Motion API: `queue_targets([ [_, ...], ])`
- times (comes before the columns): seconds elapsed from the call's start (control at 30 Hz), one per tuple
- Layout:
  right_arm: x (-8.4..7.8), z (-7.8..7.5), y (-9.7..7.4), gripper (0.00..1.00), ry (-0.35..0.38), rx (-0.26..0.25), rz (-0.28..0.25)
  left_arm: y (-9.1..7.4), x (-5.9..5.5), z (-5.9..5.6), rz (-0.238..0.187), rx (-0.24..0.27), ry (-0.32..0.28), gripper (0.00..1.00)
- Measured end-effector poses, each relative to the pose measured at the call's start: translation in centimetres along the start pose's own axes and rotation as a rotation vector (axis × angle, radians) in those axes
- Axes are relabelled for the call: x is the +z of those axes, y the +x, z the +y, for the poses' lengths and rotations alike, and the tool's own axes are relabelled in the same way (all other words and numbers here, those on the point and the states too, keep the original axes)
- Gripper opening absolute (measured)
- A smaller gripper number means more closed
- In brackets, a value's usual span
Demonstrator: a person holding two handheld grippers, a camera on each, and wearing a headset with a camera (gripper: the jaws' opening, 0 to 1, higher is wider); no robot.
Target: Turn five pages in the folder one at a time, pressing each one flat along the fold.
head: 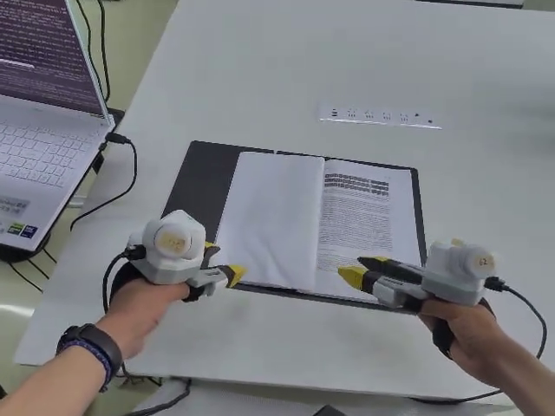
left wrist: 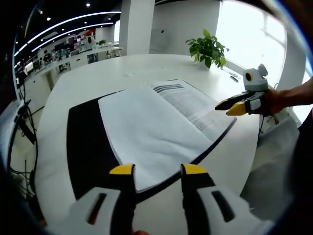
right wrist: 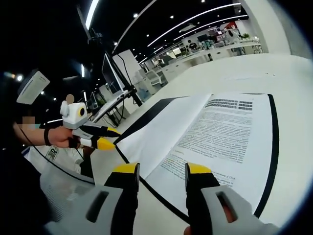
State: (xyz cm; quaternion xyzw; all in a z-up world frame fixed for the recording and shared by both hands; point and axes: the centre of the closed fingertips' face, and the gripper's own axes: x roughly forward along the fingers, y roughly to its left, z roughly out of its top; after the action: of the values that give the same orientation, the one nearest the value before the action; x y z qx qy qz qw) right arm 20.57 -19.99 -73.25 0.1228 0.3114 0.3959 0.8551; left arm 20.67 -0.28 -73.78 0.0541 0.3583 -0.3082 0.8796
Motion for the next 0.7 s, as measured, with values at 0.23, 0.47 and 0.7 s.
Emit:
queue_targets([
  [0.23,0.8,-1.1,-2.7,0.45,0.009,-0.044,-0.048,-1.5,0.7,-0.8,-0.017,-0.004,0.023,0.41],
  [0.47,1.9,-1.8,-5.9,0.52,-0.031,-0.089,-0.080,-3.6,1.6,-0.6,-0.036,0.023,-0.002,0.45],
  [0.7,2.6,-2.2,-8.4,0.59,-0.052,-0.123,-0.121,-5.7,2.6,-0.2,-0.066,0.049,0.005,0.51],
])
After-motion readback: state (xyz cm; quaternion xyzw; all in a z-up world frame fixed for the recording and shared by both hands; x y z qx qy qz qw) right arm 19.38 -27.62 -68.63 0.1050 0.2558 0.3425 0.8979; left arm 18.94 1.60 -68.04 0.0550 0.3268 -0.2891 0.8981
